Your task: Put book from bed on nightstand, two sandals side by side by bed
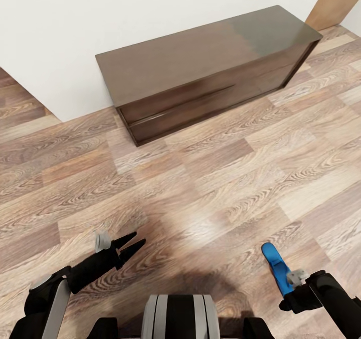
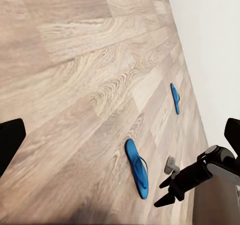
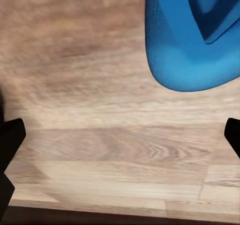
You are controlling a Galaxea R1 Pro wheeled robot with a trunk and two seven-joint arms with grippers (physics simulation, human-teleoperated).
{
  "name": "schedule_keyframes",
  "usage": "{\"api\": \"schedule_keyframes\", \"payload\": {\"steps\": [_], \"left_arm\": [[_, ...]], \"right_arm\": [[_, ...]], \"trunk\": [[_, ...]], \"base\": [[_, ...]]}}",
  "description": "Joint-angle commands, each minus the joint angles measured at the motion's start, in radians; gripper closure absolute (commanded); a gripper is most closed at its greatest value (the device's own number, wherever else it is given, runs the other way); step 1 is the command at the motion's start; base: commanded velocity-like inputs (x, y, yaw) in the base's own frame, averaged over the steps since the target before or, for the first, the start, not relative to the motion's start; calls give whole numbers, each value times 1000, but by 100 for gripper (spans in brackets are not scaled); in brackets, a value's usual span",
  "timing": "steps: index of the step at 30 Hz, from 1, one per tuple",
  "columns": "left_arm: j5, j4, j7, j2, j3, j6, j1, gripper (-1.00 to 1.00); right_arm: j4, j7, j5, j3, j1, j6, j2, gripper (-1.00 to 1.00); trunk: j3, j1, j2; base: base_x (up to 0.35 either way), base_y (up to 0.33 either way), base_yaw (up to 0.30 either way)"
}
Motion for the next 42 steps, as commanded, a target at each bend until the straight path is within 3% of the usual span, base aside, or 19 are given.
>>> {"api": "schedule_keyframes", "payload": {"steps": [1, 4, 12, 13, 15, 17, 21, 34, 42], "left_arm": [[3, 0, -3, -1, 2, 9, 0, -100], [3, 0, -3, -1, 2, 9, 0, -100], [4, 2, -1, -2, 2, 8, 0, -100], [3, 2, -1, -1, 3, 9, 0, -100], [2, 1, -3, 2, 6, 13, 0, -100], [2, -4, -5, 4, 7, 16, 0, -100], [3, -23, -6, 6, 9, 38, 0, -100], [4, -25, -8, 4, 11, 70, 0, -100], [7, -20, -8, 0, 42, 65, 0, -100]], "right_arm": [[-1, 8, 11, 2, 0, 1, -1, -100], [-1, 8, 11, 3, 0, 1, -1, -100], [-4, 3, 11, 4, 0, 1, 3, -100], [-6, -4, 11, 4, 0, 1, 13, -100], [-24, -44, 11, 5, 0, 0, 68, -100], [-34, -87, 12, 5, 0, -3, 96, -100], [-45, -175, 11, 6, 0, -44, 124, -100], [-71, -205, 9, 0, 0, -87, 127, -100], [-112, -205, 2, -28, 0, -86, 118, -100]], "trunk": [[-5, 0, 0], [-16, 2, -1], [-16, 2, -1], [-16, 2, -1], [-16, 2, -1], [-16, 2, -1], [-16, 2, -1], [-16, 2, -1], [-16, 2, -1]], "base": [[0, 0, 0], [0, 0, 0], [0, 0, 0], [0, 0, 0], [0, 0, 0], [0, 0, 0], [0, 0, 0], [0, 0, 0], [0, 0, 0]]}}
